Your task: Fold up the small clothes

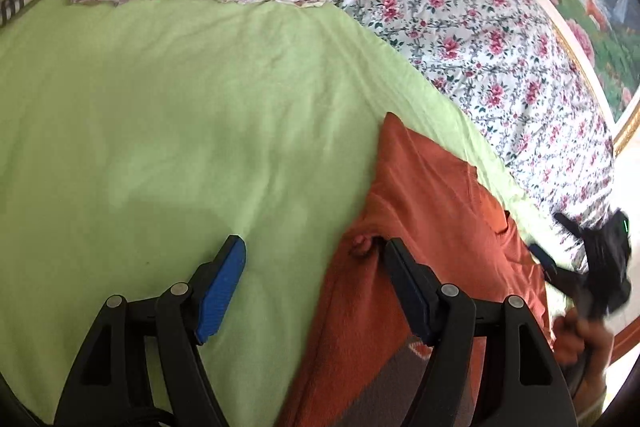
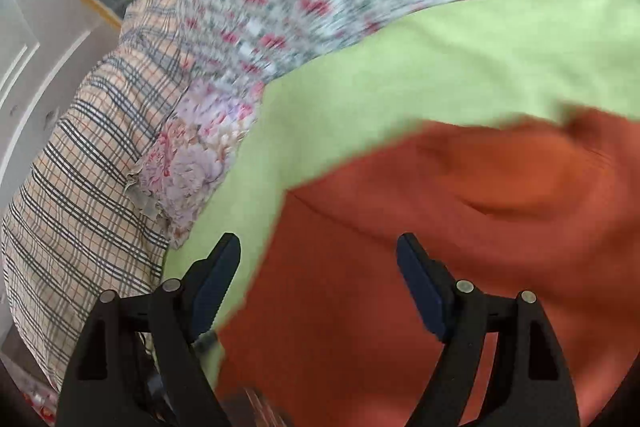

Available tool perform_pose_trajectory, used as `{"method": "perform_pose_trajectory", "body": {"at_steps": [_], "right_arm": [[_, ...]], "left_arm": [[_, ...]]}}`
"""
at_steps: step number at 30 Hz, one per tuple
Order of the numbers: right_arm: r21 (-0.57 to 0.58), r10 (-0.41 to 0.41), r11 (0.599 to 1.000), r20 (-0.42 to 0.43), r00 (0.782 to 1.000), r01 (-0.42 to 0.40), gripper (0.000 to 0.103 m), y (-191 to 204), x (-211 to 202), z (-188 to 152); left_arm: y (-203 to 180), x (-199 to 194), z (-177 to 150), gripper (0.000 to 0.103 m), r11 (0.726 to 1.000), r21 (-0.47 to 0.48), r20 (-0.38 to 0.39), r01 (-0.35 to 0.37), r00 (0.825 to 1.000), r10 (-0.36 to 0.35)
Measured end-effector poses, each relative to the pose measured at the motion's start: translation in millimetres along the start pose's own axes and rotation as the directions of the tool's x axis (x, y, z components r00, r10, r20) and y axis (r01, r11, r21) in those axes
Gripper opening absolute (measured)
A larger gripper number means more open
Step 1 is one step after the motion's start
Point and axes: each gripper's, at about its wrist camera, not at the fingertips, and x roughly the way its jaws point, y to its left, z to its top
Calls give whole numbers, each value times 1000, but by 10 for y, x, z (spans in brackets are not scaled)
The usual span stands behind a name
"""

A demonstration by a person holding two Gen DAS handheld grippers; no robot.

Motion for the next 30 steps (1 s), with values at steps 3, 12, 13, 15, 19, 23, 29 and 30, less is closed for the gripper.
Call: {"method": "perform_pose_trajectory", "body": {"at_steps": [3,12,13,15,19,23,29,30], "right_arm": [[49,-138,990,80,987,135,81,-264,-625,-220],[152,-424,899,71,903,410,81,-975,-1483,-593],[122,-430,899,60,901,421,80,-952,-1426,-602],[45,-456,890,22,890,455,42,-919,-1302,-604],[15,-575,818,45,817,575,10,-955,-1327,-578],[150,-549,829,32,835,539,12,-1153,-1645,-655],[107,-413,910,140,900,401,77,-771,-2236,-1046],[94,-392,920,141,909,382,77,-715,-2318,-1166]], "left_arm": [[-125,52,81,76,998,51,-36,-22,999,24],[-545,455,132,76,938,266,-103,-222,961,257],[-554,496,110,77,929,283,-108,-240,954,280],[-551,504,100,79,922,294,-101,-253,951,293],[-520,484,89,80,919,290,-106,-268,945,309],[-507,215,-21,79,921,314,-137,-230,949,284],[-147,-455,-372,79,958,272,-203,-86,968,145],[-78,-562,-441,79,960,271,-211,-72,969,132]]}}
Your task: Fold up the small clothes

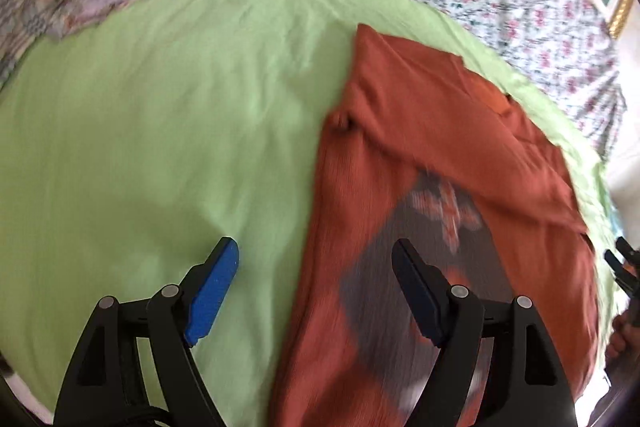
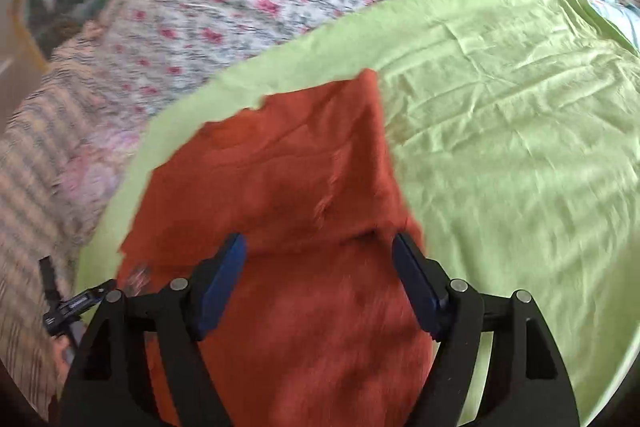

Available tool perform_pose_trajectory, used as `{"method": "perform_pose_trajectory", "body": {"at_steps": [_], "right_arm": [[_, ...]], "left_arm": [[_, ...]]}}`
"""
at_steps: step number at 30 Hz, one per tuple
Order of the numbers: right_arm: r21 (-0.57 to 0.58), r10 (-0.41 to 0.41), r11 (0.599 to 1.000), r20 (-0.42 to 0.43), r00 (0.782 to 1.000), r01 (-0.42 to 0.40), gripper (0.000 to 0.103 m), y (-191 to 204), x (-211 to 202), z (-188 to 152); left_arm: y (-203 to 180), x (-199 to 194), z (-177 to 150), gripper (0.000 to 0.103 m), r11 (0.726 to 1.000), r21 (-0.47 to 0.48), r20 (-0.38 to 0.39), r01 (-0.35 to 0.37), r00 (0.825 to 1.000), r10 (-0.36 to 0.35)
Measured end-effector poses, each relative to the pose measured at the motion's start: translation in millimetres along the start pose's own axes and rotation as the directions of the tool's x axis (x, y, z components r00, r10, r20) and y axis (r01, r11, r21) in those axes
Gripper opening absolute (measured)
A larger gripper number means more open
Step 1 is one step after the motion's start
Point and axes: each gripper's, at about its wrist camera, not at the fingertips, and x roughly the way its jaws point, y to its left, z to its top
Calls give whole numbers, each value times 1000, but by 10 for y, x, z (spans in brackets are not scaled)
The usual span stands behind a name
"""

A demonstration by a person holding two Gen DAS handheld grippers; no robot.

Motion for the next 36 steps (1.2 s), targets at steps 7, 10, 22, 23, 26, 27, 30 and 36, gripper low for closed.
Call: {"method": "perform_pose_trajectory", "body": {"at_steps": [7,10,22,23,26,27,30,36], "right_arm": [[38,112,993,-51,992,-110,77,-197,-382,-655],[67,143,988,-72,987,-139,76,-324,-501,-919],[70,214,976,-168,962,-204,76,-502,-1167,-1534],[62,219,975,-177,959,-212,76,-477,-1167,-1561],[25,254,967,-200,946,-255,76,-341,-1083,-1668],[12,258,965,-207,944,-262,76,-284,-1056,-1688],[-36,292,950,-235,927,-309,75,-141,-1004,-1750],[-11,358,929,-218,908,-369,69,-212,-979,-1788]], "left_arm": [[147,-453,-778,80,987,37,-44,155,987,-153],[83,-538,-1032,80,969,51,-66,243,969,-240],[133,-618,-1252,41,938,111,-127,329,941,-315],[134,-596,-1239,25,936,106,-128,336,938,-322],[130,-546,-1203,19,935,86,-141,344,933,-330],[109,-543,-1202,19,935,85,-141,344,933,-330],[123,-529,-1220,24,932,92,-165,350,929,-332],[122,-533,-1247,24,923,99,-174,373,919,-353]]}}
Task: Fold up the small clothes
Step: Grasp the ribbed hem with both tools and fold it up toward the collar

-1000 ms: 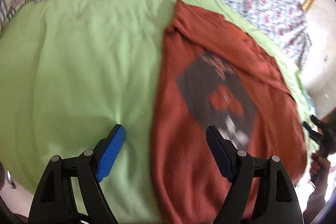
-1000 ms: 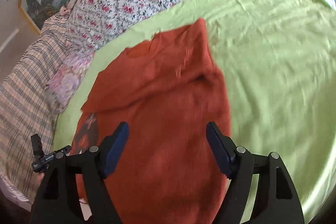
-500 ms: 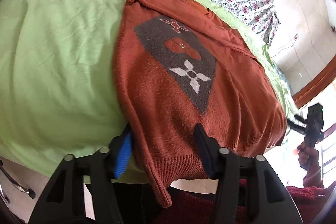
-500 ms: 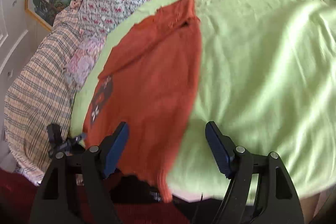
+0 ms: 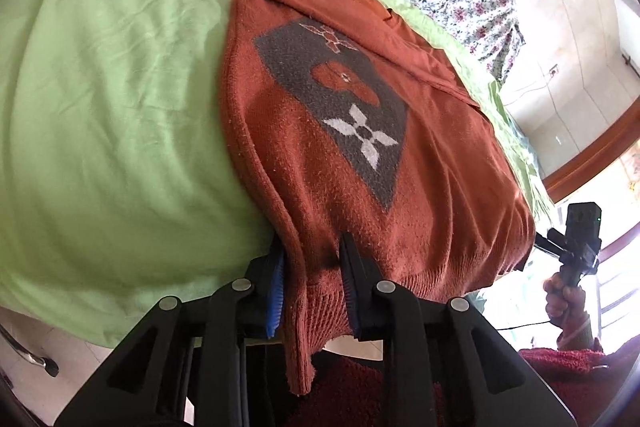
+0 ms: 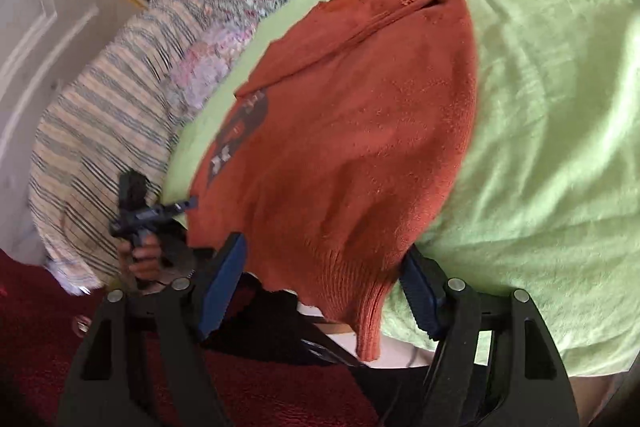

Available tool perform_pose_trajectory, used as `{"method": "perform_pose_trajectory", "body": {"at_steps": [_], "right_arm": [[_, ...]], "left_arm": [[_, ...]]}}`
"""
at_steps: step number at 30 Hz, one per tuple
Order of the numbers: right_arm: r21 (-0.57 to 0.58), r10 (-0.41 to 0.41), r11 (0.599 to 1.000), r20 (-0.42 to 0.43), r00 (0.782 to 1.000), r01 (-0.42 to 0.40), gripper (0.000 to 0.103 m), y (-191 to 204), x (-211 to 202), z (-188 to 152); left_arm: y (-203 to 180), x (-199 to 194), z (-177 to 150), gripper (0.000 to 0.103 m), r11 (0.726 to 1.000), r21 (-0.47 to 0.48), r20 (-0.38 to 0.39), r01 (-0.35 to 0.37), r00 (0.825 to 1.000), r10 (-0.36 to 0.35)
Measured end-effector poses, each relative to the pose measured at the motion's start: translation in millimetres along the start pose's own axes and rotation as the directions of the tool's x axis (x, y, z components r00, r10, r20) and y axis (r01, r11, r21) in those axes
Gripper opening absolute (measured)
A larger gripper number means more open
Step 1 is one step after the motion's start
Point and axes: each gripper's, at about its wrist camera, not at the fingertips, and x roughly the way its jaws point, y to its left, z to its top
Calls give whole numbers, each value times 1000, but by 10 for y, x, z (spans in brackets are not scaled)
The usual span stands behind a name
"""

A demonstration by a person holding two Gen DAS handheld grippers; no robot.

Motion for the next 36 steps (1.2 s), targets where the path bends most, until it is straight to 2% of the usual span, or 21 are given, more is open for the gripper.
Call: {"method": "perform_pose_trajectory", "body": {"at_steps": [1,3,4,5,6,10,14,18,25,31,36], "right_arm": [[13,9,1000,7,1000,-9,65,-35,-12,-2],[26,-19,999,11,1000,19,38,-79,-17,-14],[32,-34,999,1,999,34,31,-103,-12,-19],[37,-49,998,-5,999,49,14,-96,5,-26],[43,-69,997,-14,998,70,11,-124,9,-27],[38,-52,998,11,999,51,9,-82,-24,-16],[56,19,998,102,995,-24,9,4,-111,90],[42,54,997,184,981,-63,9,75,-209,309],[14,88,995,309,947,-96,9,131,-307,777],[-4,48,999,371,927,-50,9,24,-267,1341],[-2,12,1000,396,918,-12,9,-208,-162,1909]], "left_arm": [[4,-1,-1,24,1000,4,0,2,1000,-2],[2,-1,-3,23,1000,8,1,5,1000,-5],[10,-2,-4,23,1000,9,1,7,1000,-7],[12,-5,-7,17,1000,10,5,-4,1000,3],[15,-17,-9,9,1000,12,11,-17,1000,17],[19,-165,-11,6,1000,-27,71,13,997,-11],[-97,-351,110,5,998,-39,158,42,987,-36],[-212,-491,340,5,998,-47,248,51,968,-38],[-318,-563,933,5,994,-70,379,87,924,-54],[-505,-490,1593,5,999,-36,450,34,893,-15],[-546,-204,2121,5,999,-26,447,-31,894,40]]}}
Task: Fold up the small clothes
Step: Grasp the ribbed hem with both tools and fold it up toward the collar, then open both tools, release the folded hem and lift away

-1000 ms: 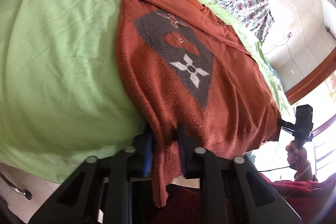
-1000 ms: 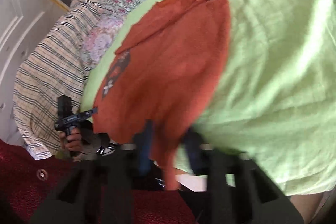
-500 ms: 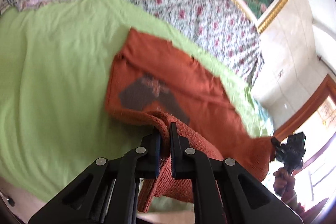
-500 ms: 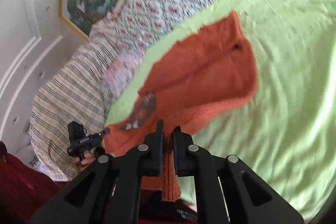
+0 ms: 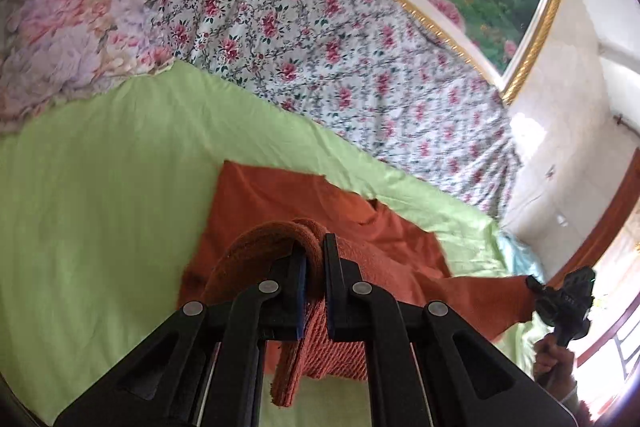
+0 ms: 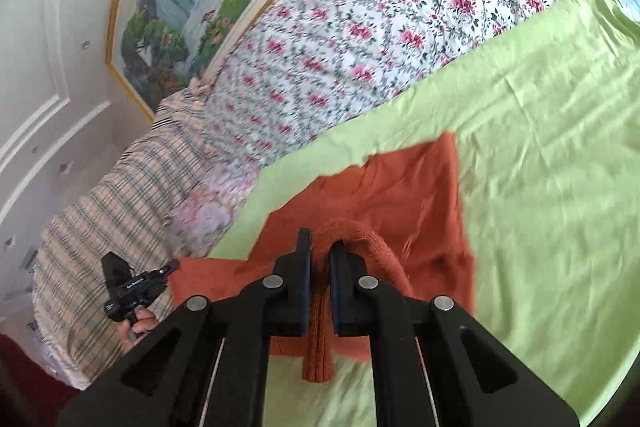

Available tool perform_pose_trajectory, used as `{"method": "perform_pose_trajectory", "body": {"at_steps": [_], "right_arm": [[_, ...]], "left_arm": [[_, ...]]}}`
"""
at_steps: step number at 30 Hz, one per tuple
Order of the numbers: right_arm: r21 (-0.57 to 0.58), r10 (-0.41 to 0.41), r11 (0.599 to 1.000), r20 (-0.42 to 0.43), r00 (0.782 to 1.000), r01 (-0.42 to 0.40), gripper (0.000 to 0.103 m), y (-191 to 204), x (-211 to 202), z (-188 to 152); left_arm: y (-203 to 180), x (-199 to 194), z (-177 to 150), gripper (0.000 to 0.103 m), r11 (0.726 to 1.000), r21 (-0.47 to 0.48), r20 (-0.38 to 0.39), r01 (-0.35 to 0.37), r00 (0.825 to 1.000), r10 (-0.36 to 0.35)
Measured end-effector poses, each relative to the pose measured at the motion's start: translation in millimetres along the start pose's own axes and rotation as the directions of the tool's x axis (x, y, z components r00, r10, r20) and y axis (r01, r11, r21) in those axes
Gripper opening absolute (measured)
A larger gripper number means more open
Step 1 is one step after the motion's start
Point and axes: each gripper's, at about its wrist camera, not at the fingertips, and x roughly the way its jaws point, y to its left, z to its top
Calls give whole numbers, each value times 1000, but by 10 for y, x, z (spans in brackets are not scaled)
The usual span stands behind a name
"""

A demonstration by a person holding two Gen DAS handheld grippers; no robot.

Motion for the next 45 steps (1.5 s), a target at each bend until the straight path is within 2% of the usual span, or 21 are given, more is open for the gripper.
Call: {"method": "perform_pose_trajectory", "body": {"at_steps": [6,15,19,20,22,24,27,29,31,32,34,36,37,40,42,45], "right_arm": [[3,-62,998,-45,997,63,9,-341,557,340],[21,-146,988,-140,979,151,9,-829,1277,494],[19,-227,972,-216,950,236,11,-1004,1519,510],[35,-240,966,-238,941,255,11,-1051,1554,495],[55,-247,962,-241,938,268,12,-1069,1517,473],[38,-273,958,-204,940,286,20,-982,1366,438],[-32,-313,949,-149,938,312,28,-753,1155,307],[-83,-285,958,-156,946,275,28,-539,1099,112],[-146,-236,967,-208,949,209,28,-336,1149,-96],[-176,-207,971,-256,944,165,28,-258,1208,-205],[-270,-186,959,-363,913,88,28,-71,1397,-437],[-390,-246,918,-421,873,71,28,64,1592,-565],[-427,-276,901,-426,862,77,28,89,1654,-569],[-443,-298,892,-417,859,94,28,25,1808,-387],[-443,-364,878,-374,853,180,28,-121,1955,-161],[-345,-391,894,-286,875,286,28,-394,2060,226]], "left_arm": [[258,646,178,5,997,-44,-75,-67,995,63],[615,1387,251,6,985,-75,-176,-154,974,139],[748,1621,184,9,975,-98,-255,-199,952,169],[763,1612,149,11,974,-111,-266,-199,950,163],[726,1490,62,14,977,-115,-267,-180,953,144],[602,1302,-77,25,984,-87,-266,-152,956,124],[362,1083,-380,36,995,-73,-288,-71,956,47],[177,1072,-625,39,999,-46,-336,-24,942,7],[33,1156,-795,39,999,10,-379,-33,925,35],[-16,1215,-821,39,998,42,-389,-51,919,63],[-64,1314,-762,39,996,65,-399,-56,913,77],[-50,1423,-608,39,996,55,-400,-63,913,80],[-28,1491,-517,39,996,56,-398,-75,913,92],[69,1755,-237,39,991,59,-377,-124,916,137],[165,1940,-44,39,989,28,-367,-147,919,147],[319,2135,260,40,979,-11,-316,-204,930,190]]}}
